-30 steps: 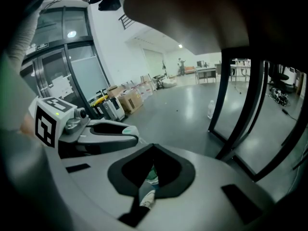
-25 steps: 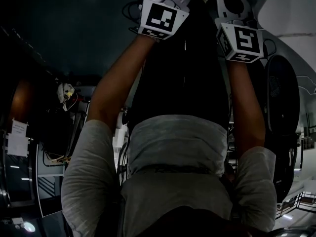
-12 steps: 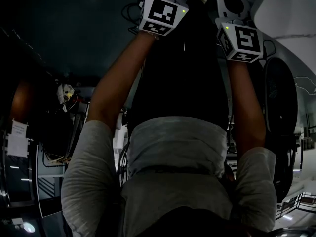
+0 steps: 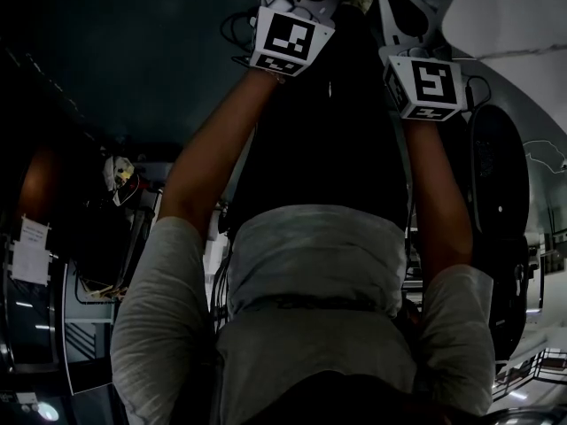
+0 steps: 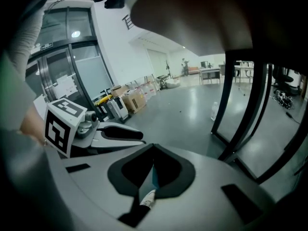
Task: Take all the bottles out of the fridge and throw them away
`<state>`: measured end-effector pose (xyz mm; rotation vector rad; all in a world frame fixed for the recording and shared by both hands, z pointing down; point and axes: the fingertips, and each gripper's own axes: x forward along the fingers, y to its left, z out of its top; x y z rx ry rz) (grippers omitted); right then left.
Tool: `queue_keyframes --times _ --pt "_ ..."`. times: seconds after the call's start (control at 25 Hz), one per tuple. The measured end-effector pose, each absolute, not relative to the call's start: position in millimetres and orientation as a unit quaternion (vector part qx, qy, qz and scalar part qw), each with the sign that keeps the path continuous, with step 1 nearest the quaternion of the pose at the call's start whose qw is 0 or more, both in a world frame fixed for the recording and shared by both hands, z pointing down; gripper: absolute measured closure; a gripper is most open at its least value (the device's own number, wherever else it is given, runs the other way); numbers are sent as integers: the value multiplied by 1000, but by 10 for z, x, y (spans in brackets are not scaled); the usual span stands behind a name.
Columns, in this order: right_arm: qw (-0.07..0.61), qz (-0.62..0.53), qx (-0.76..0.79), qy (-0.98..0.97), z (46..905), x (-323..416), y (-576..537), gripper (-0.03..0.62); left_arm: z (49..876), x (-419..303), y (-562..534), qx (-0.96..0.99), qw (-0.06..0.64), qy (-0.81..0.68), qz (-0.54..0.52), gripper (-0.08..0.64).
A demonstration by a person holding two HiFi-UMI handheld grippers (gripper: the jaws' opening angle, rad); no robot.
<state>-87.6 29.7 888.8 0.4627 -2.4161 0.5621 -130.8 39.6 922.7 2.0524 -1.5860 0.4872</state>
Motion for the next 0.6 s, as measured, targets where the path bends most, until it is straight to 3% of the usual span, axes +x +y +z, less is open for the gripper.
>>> queue_keyframes --times 0.6 --pt "264 192 137 -935 7672 -959 501 583 7658 -1449 273 745 203 -623 124 414"
